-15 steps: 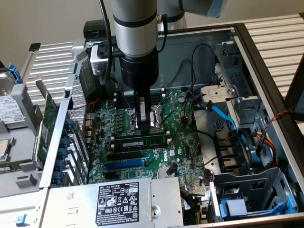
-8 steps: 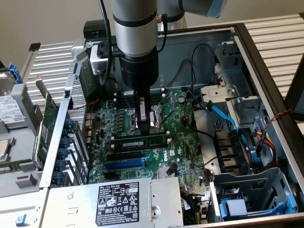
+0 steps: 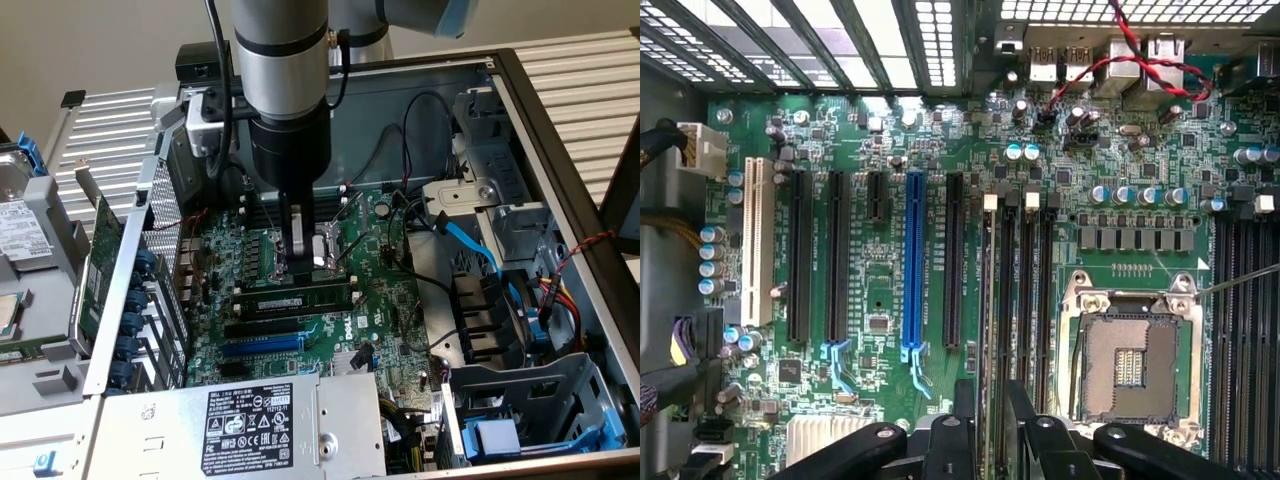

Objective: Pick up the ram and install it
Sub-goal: 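Press down the ram until it locks into place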

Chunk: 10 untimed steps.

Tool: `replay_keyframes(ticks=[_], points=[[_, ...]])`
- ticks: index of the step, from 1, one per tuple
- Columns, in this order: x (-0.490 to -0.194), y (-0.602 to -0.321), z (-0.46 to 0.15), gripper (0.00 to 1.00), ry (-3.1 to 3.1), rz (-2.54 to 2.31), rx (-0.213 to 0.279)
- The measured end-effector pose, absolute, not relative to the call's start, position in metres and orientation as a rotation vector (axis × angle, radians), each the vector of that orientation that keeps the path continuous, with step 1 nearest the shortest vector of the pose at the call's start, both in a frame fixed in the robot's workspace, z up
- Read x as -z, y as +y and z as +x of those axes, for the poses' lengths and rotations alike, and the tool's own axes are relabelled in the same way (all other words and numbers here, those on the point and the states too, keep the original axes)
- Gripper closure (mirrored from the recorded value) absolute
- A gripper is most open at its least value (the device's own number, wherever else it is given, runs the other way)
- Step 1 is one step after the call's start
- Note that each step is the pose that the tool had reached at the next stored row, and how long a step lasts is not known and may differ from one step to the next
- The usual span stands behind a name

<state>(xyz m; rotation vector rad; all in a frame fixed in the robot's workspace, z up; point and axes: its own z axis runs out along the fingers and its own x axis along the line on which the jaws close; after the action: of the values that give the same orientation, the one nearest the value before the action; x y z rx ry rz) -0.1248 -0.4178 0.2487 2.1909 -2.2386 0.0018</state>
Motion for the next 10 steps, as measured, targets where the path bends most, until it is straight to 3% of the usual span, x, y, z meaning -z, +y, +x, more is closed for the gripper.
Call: replay_keyframes(ticks=[4, 10], points=[[-0.2487, -0.4178, -0.1257, 0.89, -2.231, 2.183, 0.016], [-0.2463, -0.4178, -0.1273, 0.89, -2.222, 2.175, 0.032]])
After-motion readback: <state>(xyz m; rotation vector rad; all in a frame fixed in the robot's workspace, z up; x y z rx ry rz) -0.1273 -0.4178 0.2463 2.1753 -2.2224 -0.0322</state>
